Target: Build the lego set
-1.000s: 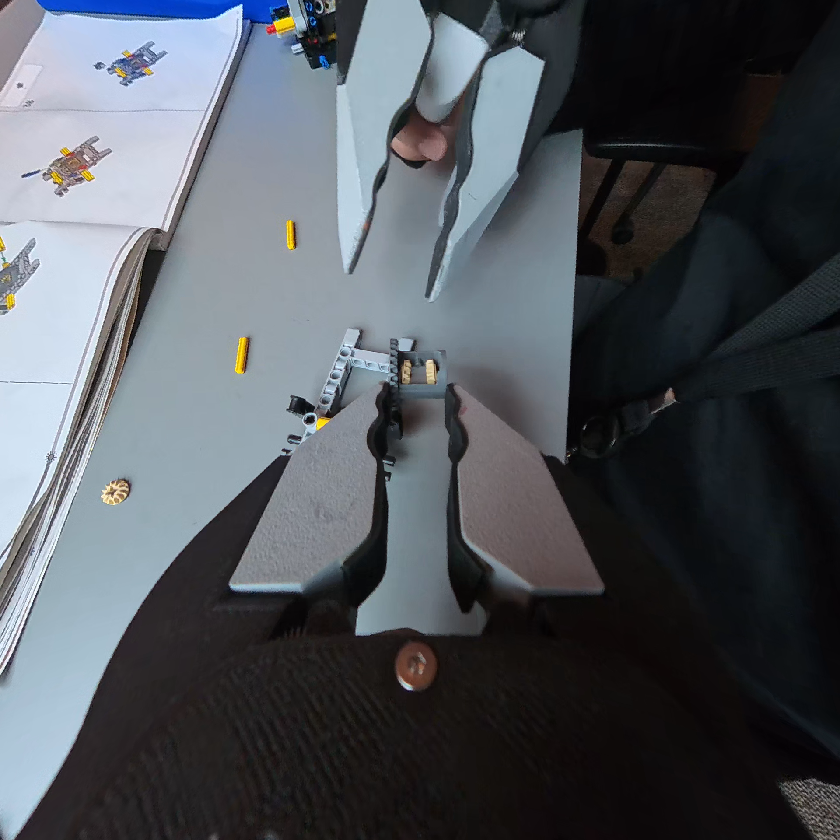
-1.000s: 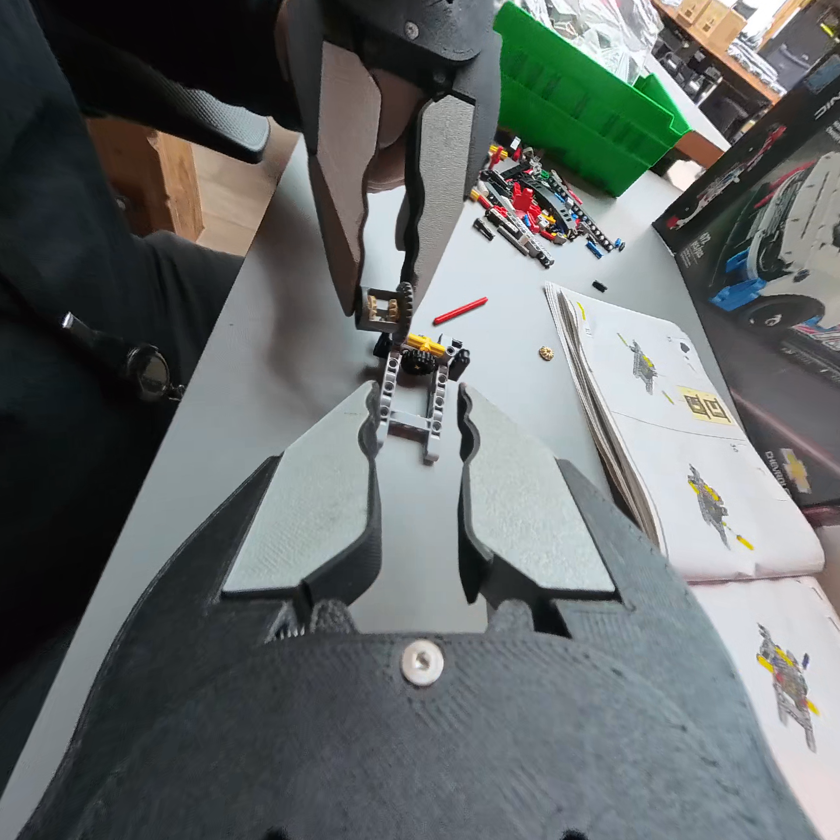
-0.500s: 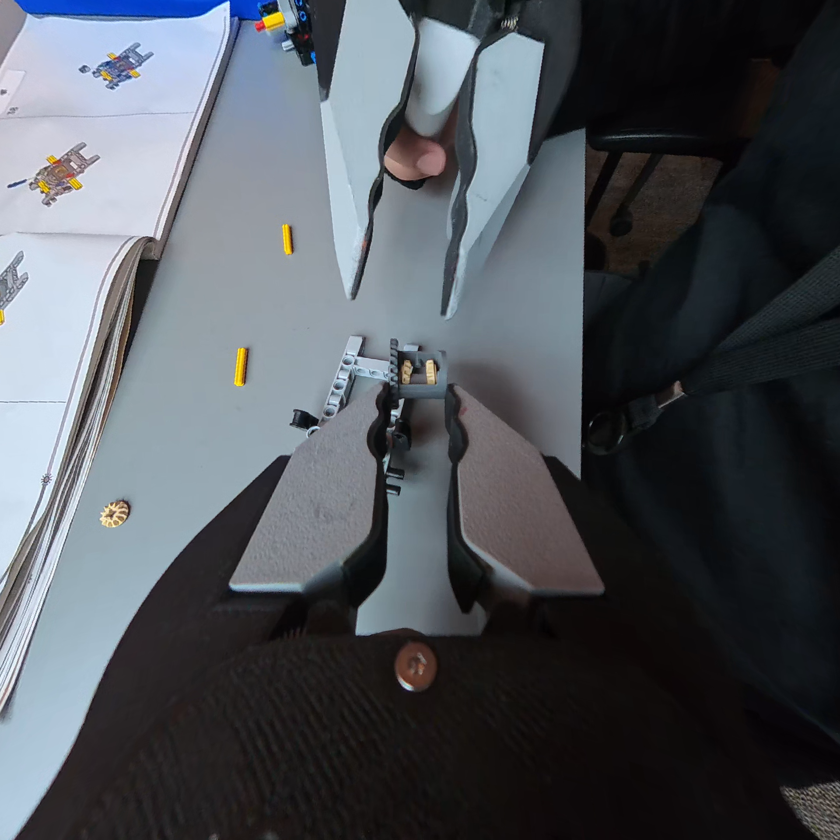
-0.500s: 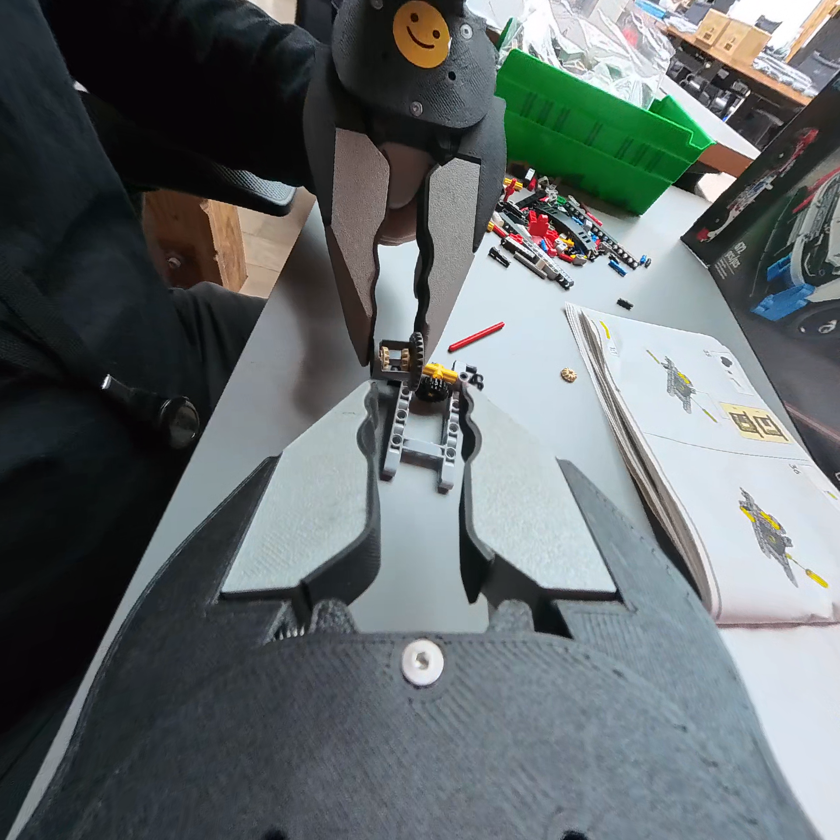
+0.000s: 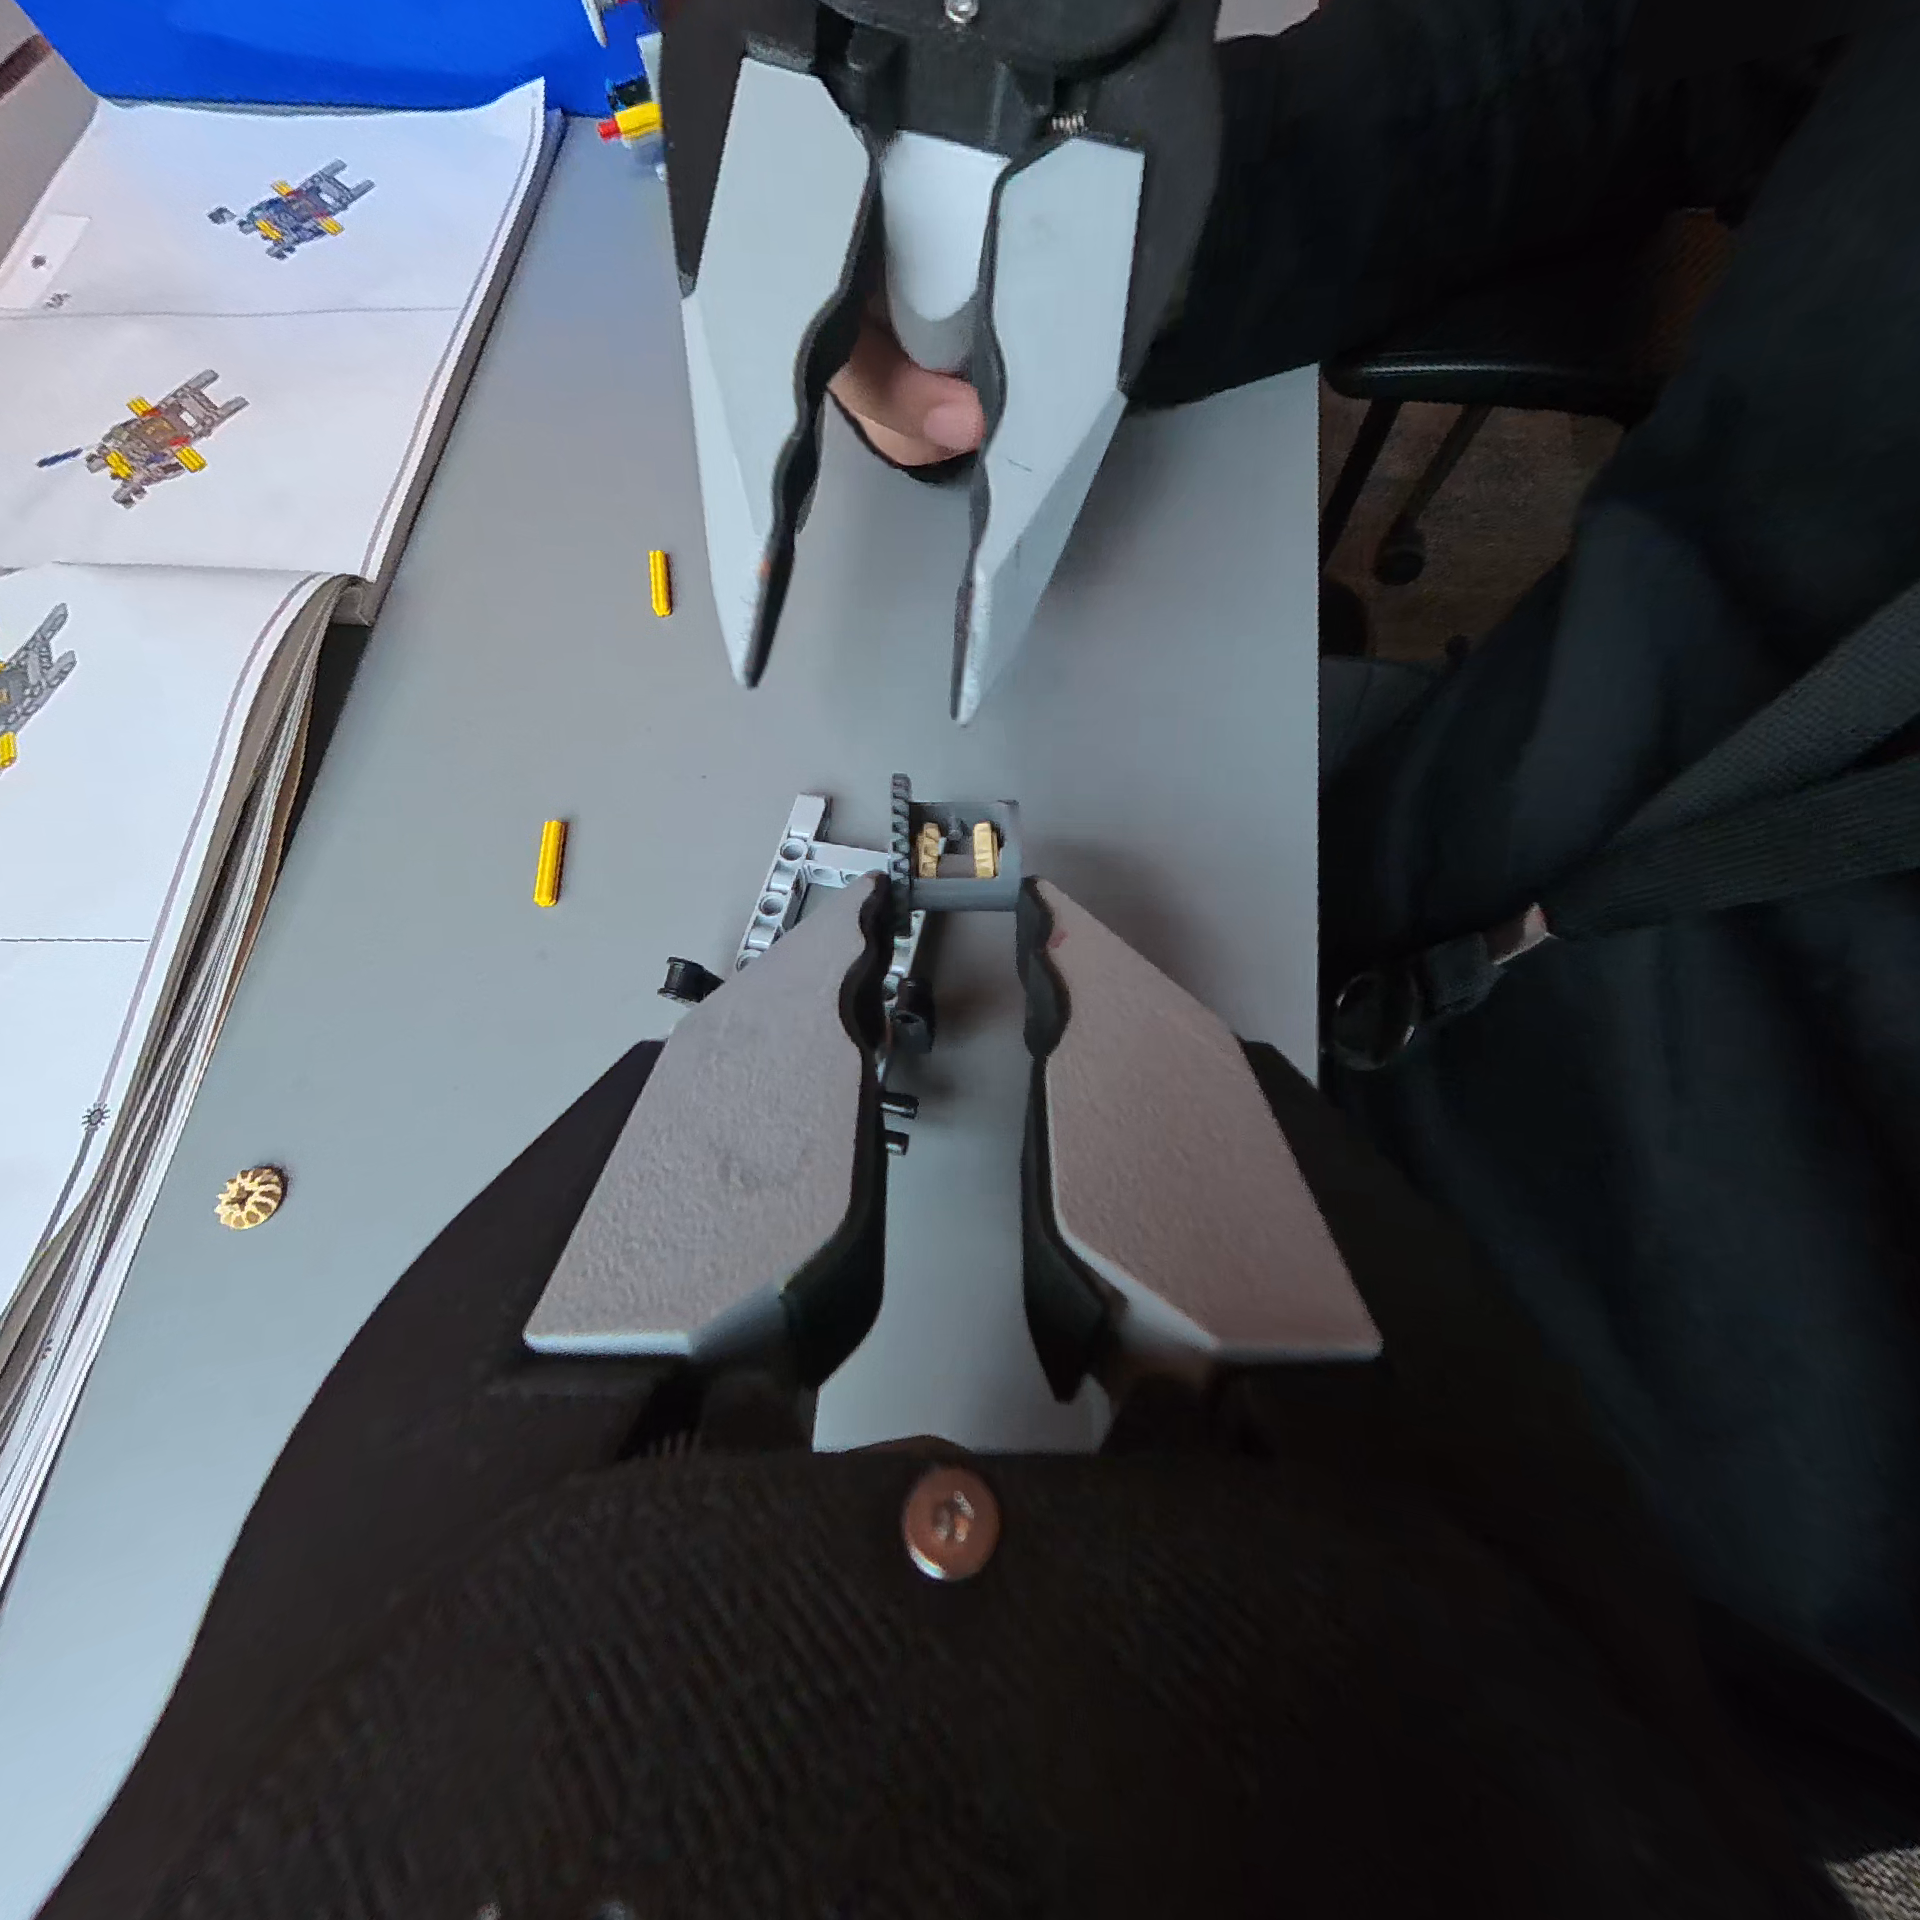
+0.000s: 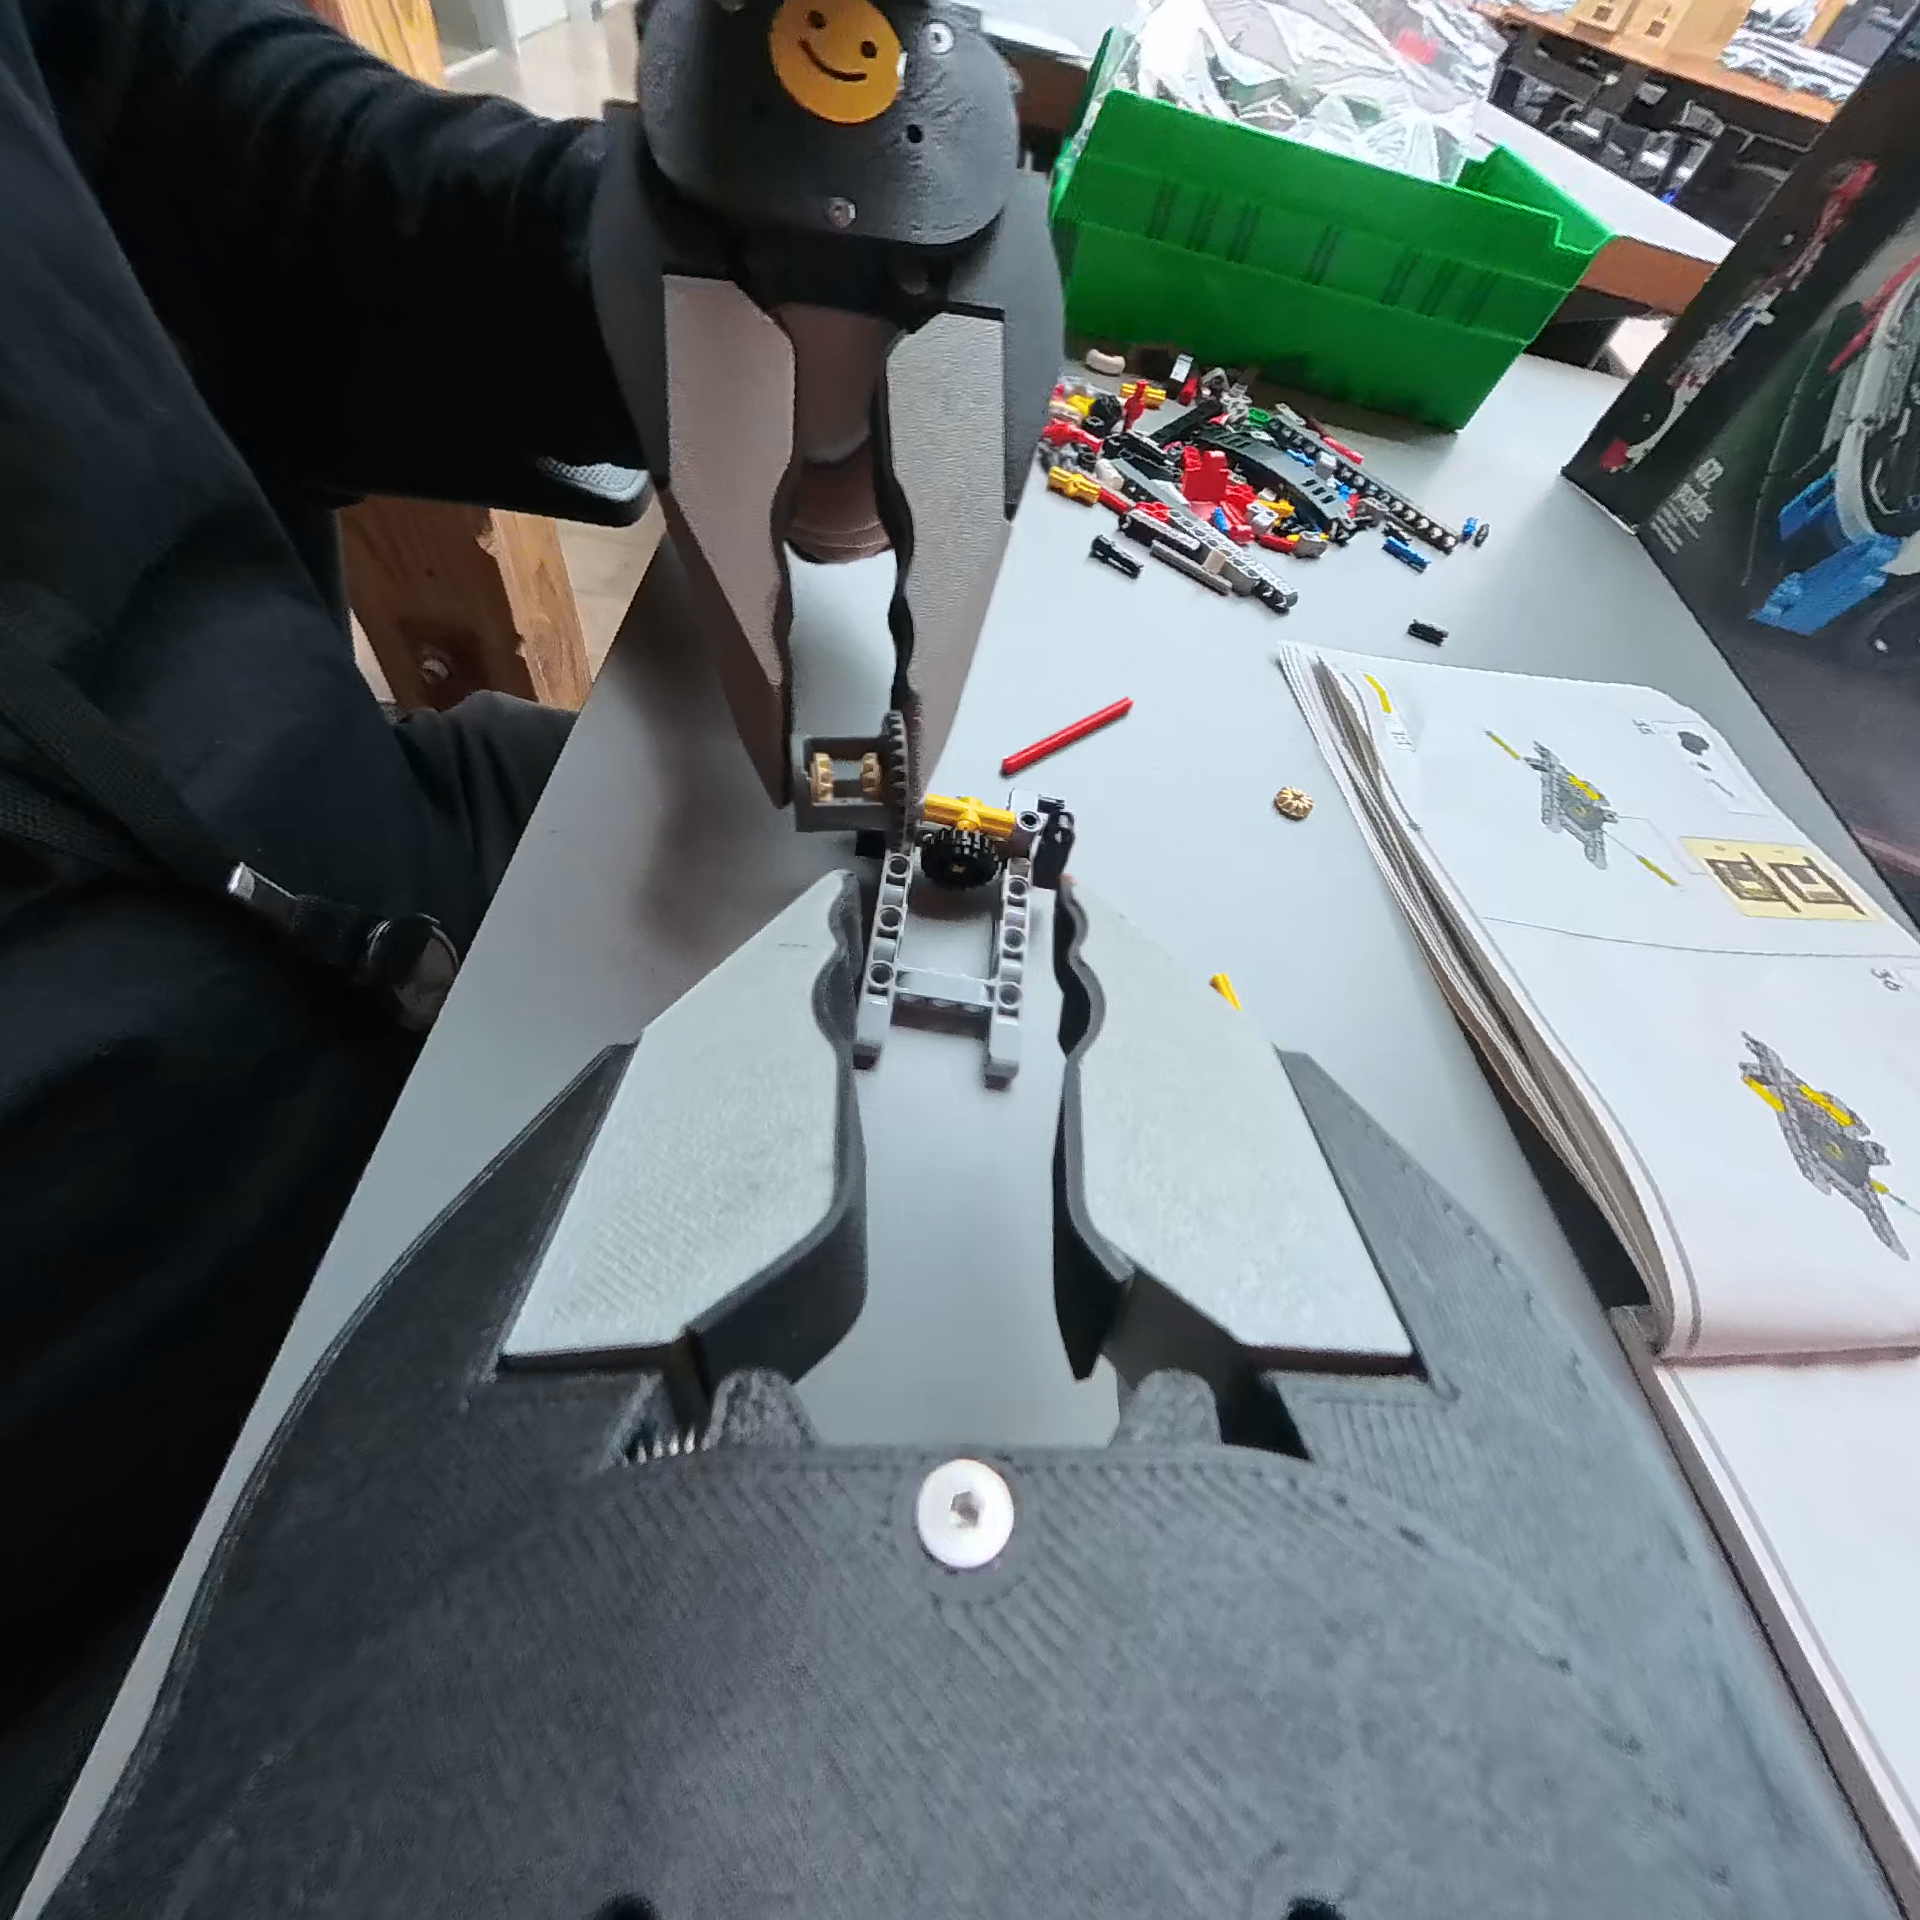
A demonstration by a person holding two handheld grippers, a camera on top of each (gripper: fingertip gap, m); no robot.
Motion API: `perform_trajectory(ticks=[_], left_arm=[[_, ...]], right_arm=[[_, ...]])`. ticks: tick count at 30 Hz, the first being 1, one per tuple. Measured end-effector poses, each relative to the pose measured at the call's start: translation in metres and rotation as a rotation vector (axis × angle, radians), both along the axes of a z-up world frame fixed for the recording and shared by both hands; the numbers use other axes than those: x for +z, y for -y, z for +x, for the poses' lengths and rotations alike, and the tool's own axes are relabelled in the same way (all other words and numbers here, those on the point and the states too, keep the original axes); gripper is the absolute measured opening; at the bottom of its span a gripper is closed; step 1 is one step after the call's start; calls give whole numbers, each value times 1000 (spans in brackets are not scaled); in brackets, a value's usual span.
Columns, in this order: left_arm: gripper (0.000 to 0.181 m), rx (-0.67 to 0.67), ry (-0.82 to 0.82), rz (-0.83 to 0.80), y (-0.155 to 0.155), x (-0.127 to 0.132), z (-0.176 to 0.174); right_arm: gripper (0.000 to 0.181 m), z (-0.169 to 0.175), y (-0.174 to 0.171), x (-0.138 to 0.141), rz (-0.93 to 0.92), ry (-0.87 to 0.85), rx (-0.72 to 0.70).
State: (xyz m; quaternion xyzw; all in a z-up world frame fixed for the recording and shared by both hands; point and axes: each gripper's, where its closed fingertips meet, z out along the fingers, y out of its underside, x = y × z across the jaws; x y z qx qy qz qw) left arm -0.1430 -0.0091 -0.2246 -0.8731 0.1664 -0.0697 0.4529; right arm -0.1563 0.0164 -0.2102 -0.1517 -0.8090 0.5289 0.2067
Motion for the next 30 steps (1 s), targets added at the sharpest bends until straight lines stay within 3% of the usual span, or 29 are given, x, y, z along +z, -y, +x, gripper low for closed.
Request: perform_trajectory(ticks=[30], left_arm=[[21, 7, -17, -13, 1, -2, 1]], right_arm=[[30, -7, -8, 1, -13, 11, -37]])
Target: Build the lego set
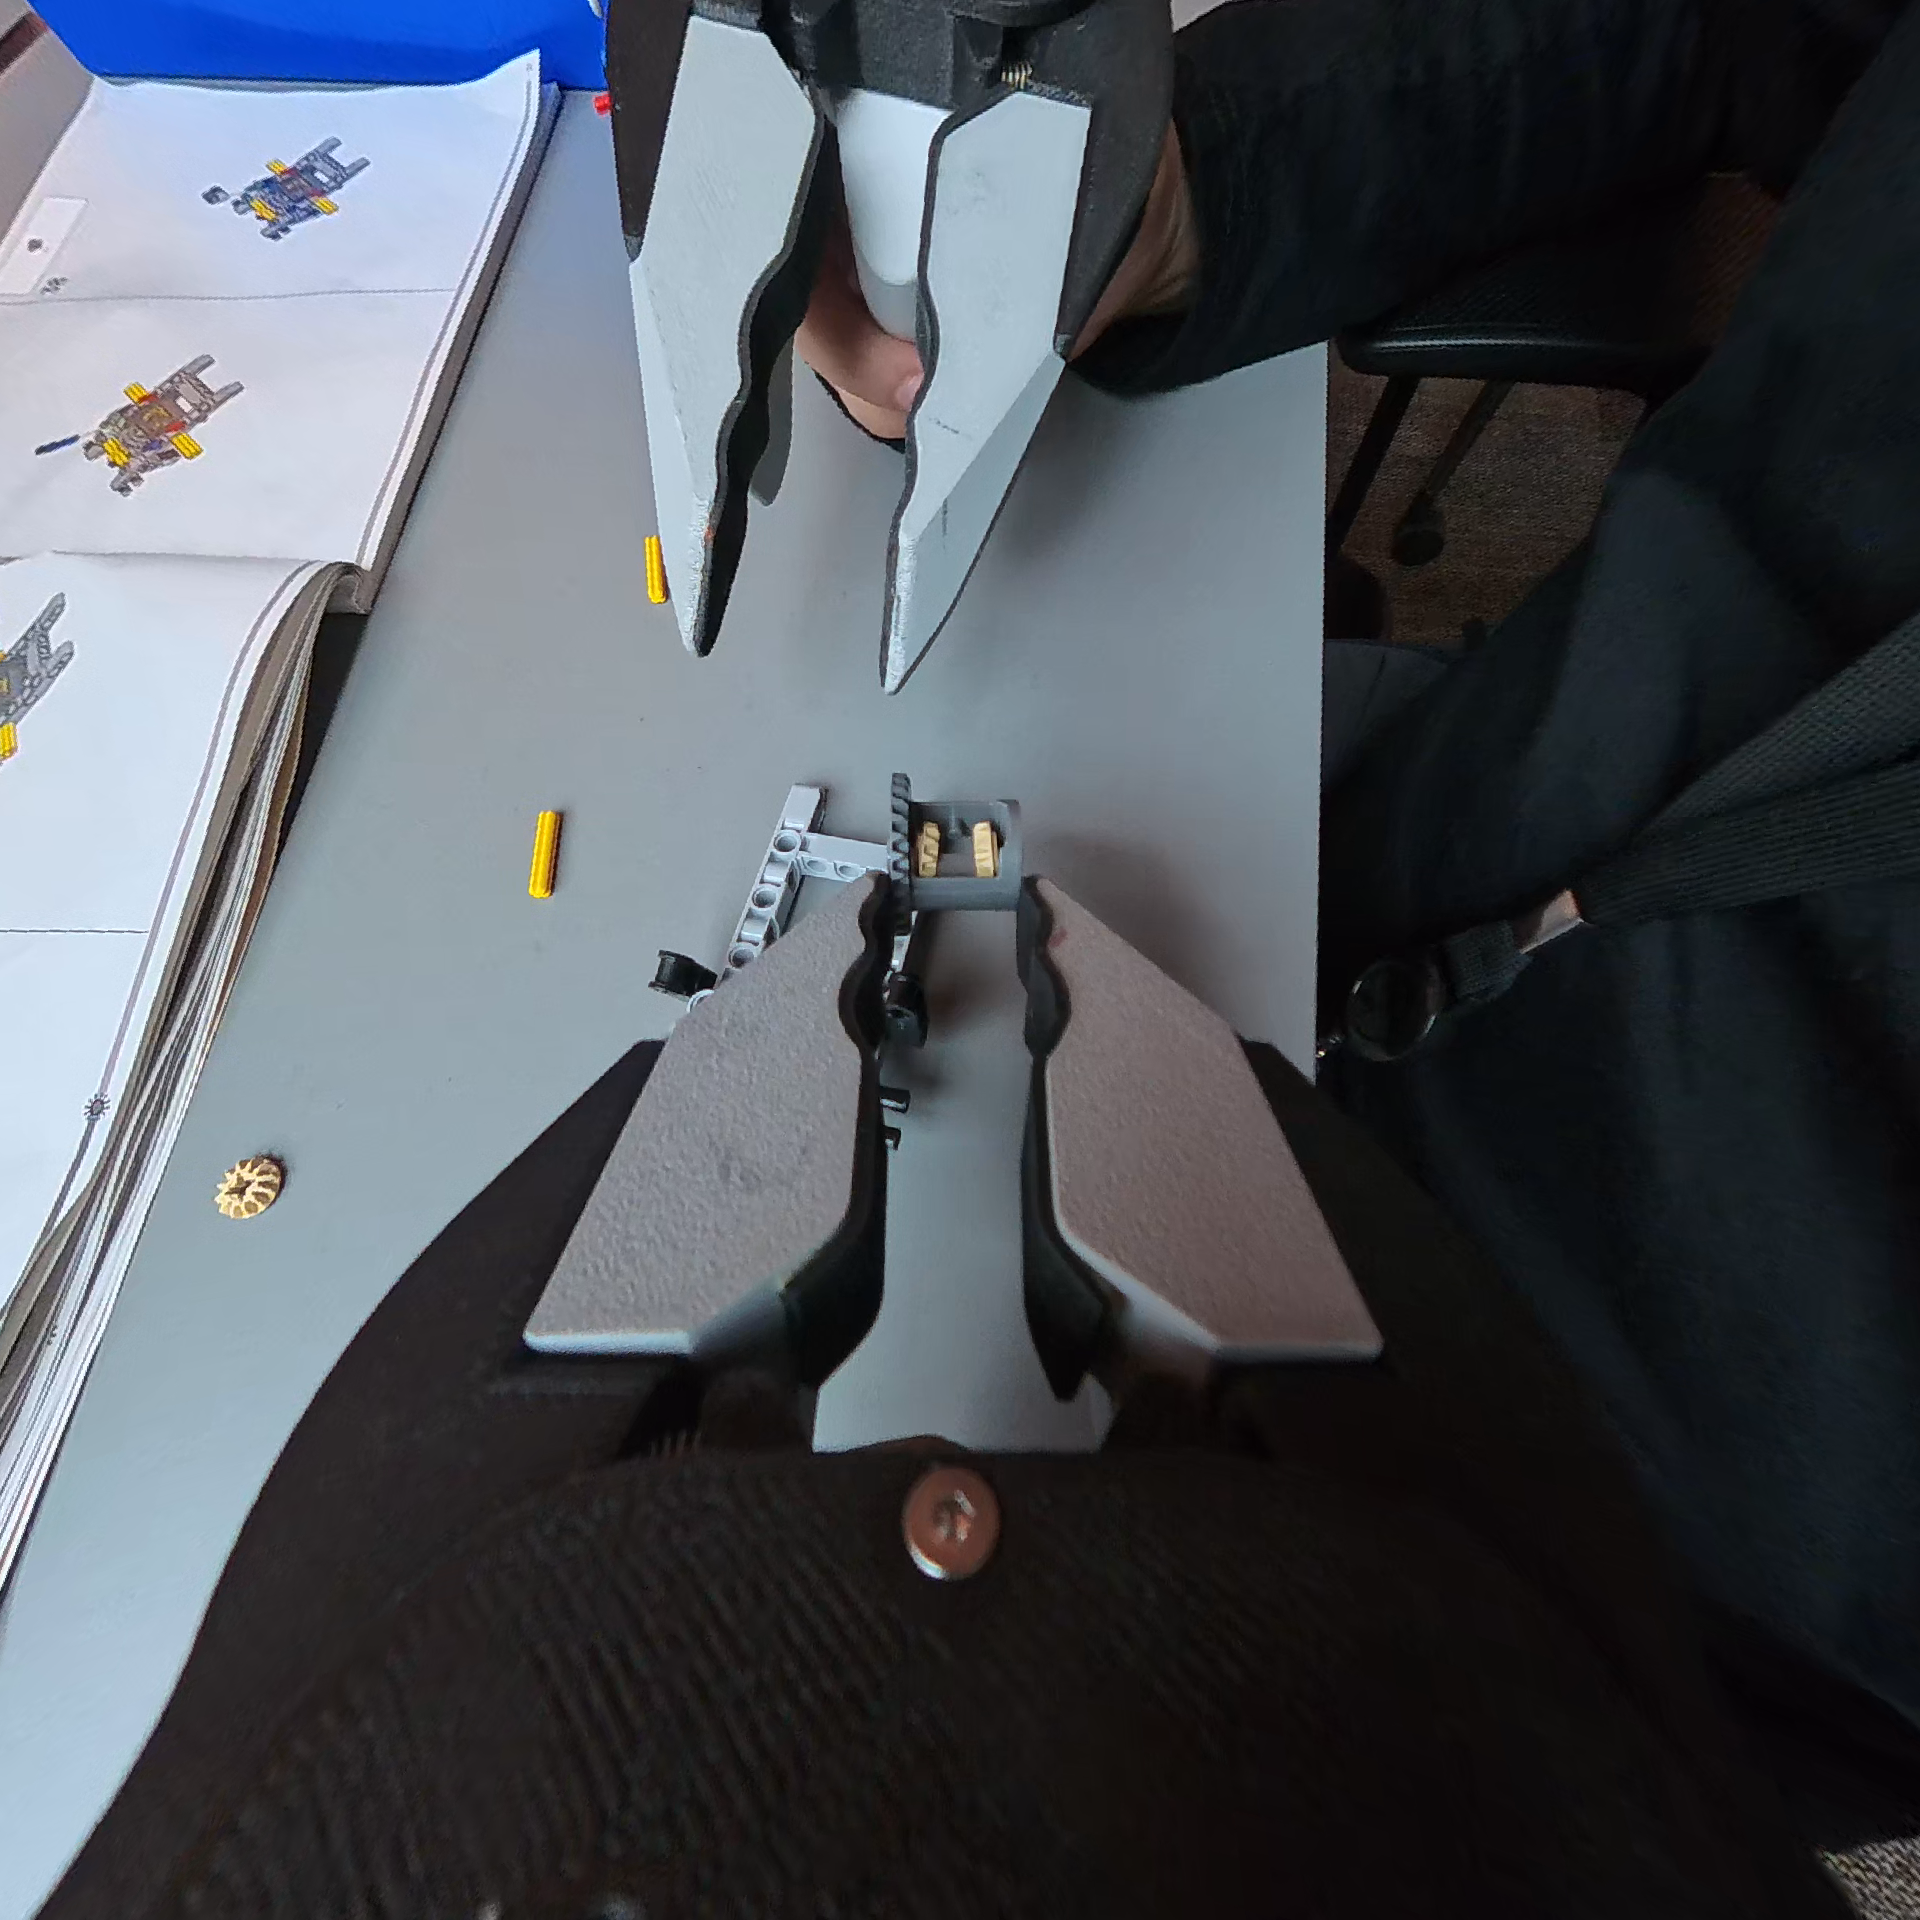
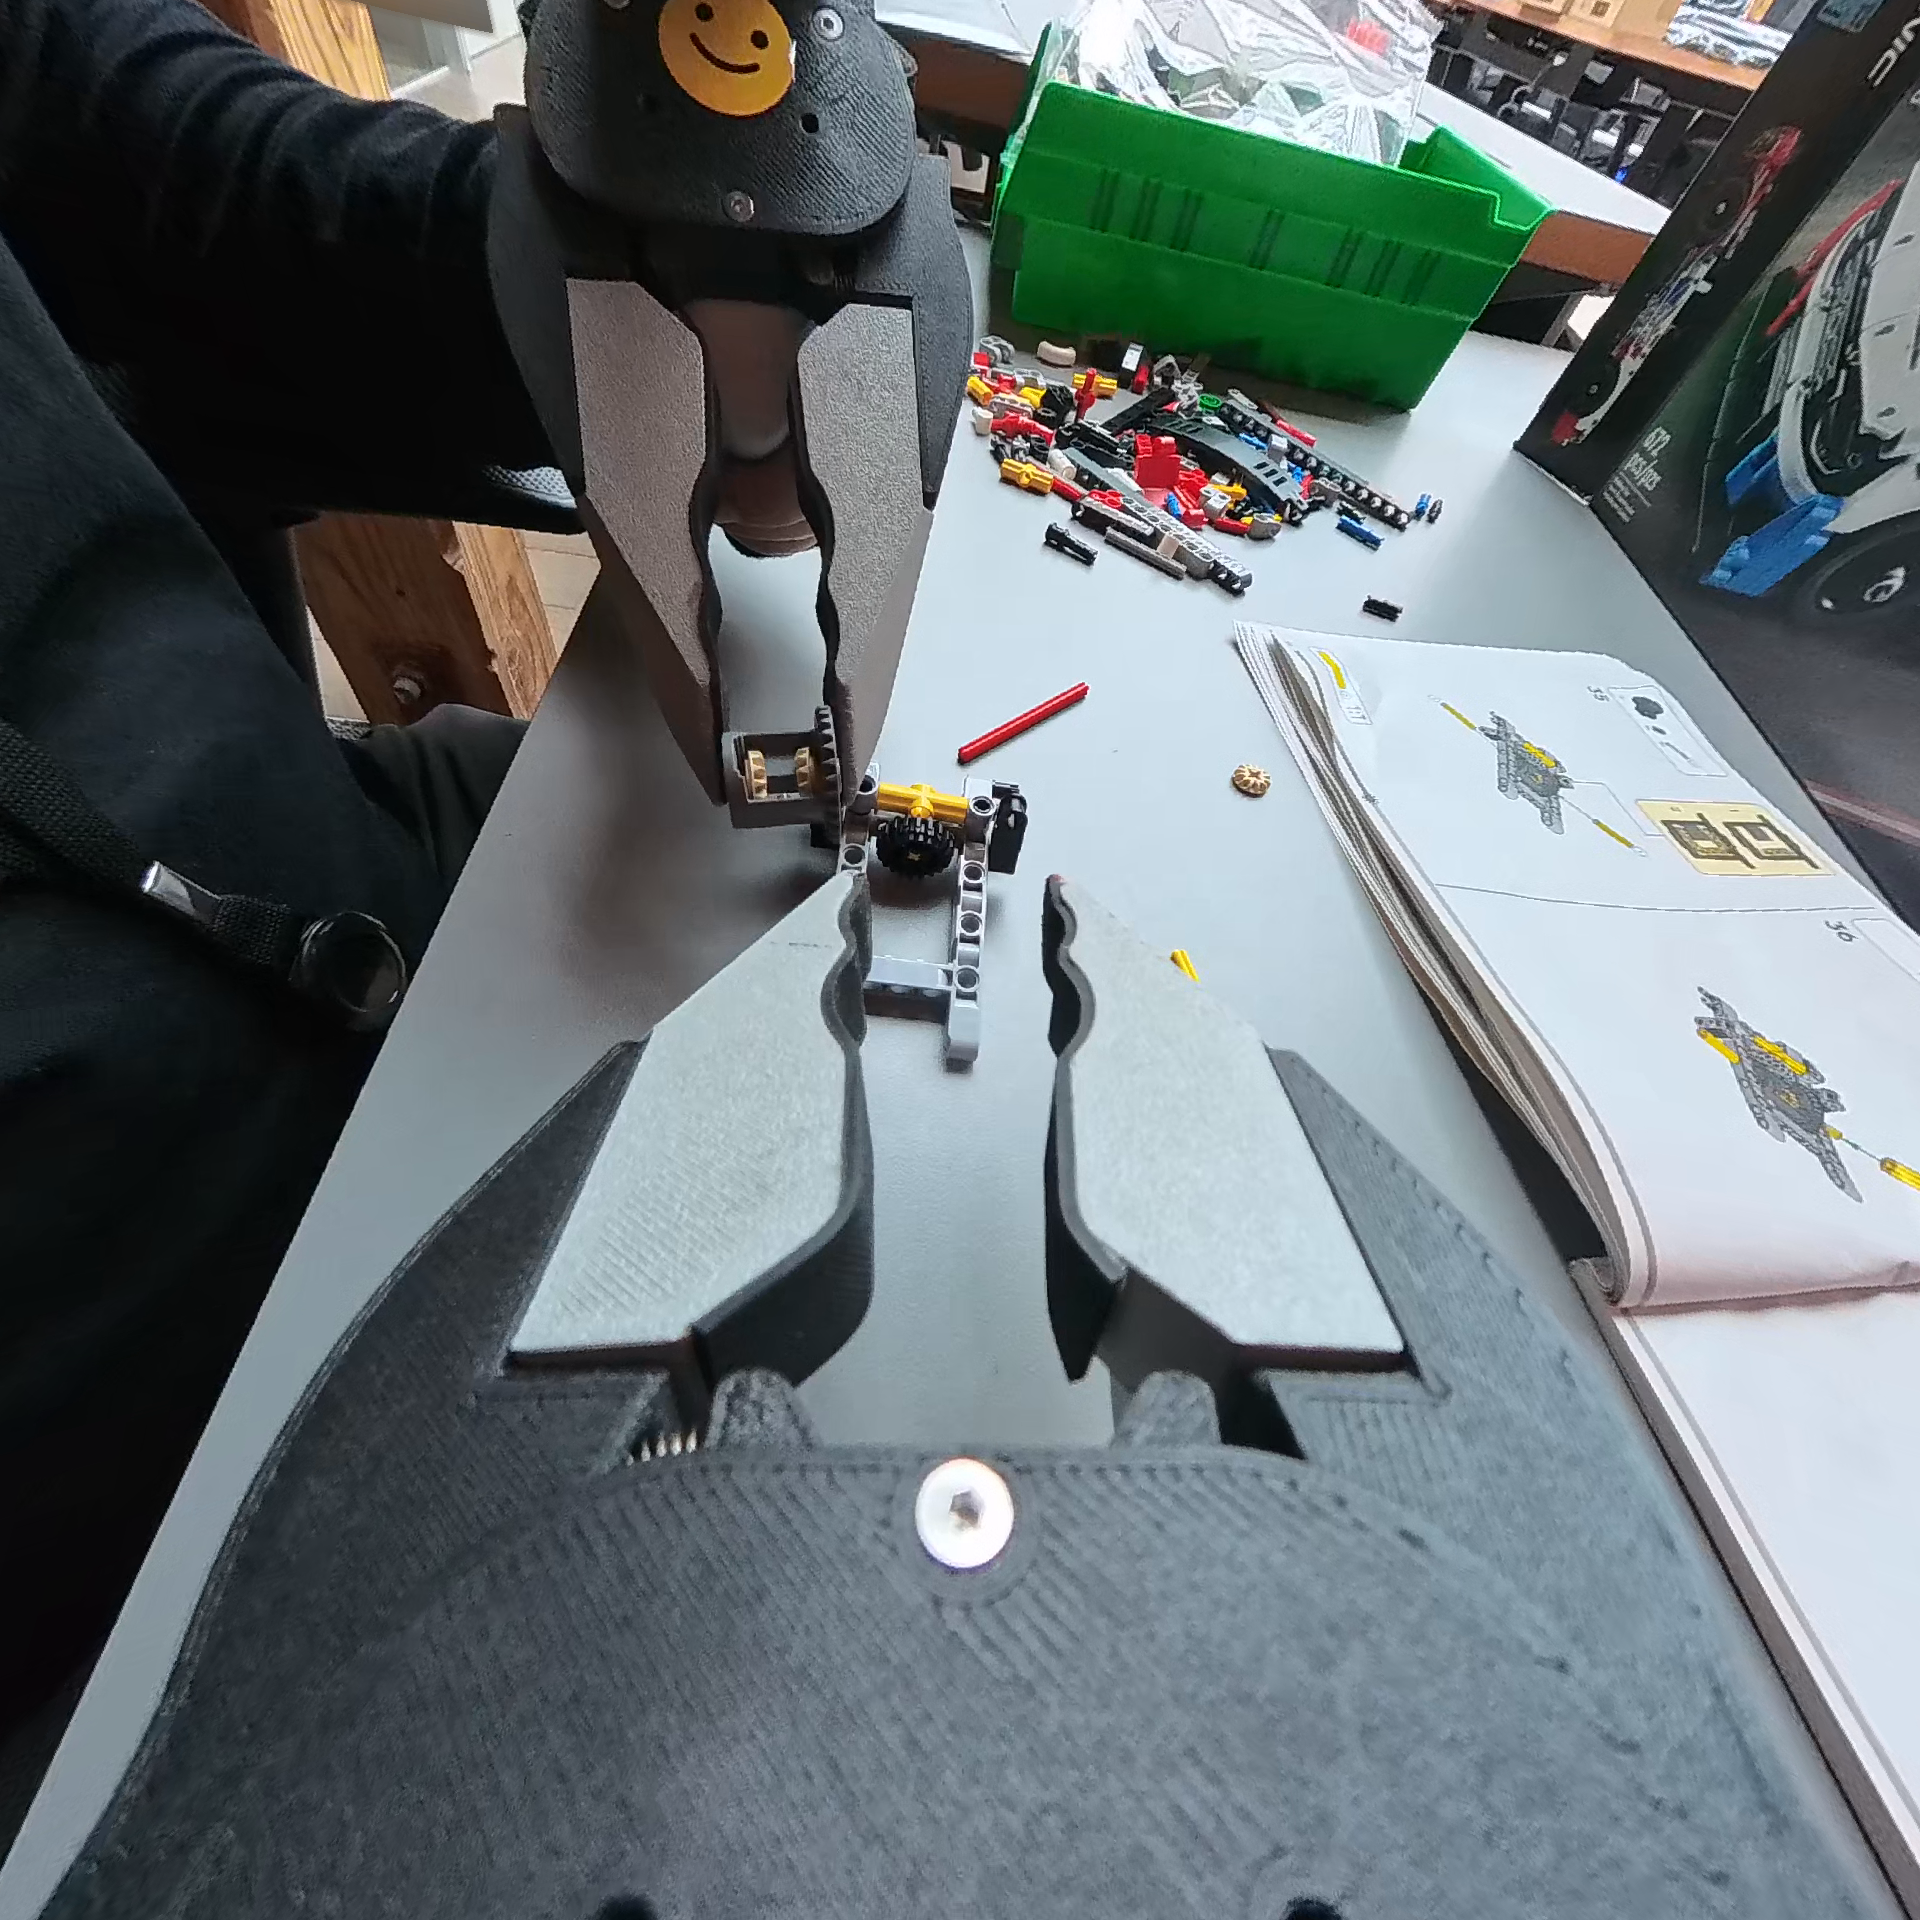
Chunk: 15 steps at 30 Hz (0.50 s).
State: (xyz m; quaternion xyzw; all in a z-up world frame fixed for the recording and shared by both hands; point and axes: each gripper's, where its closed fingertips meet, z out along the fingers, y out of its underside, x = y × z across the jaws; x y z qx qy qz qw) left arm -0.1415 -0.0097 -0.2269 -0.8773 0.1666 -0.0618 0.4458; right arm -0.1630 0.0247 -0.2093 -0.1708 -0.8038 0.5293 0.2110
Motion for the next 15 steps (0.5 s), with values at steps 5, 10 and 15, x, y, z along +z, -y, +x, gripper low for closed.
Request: perform_trajectory(ticks=[5, 10, 15], left_arm=[[21, -1, -9, -1, 0, 0, 0], [21, 3, -12, -4, 2, 1, -1], [20, 11, -51, -8, 5, 4, -6]], right_arm=[[30, 0, -1, 0, -2, 0, -5], [29, -3, -5, -1, 10, 5, -28], [26, -13, -28, 5, 8, -21, -114]])
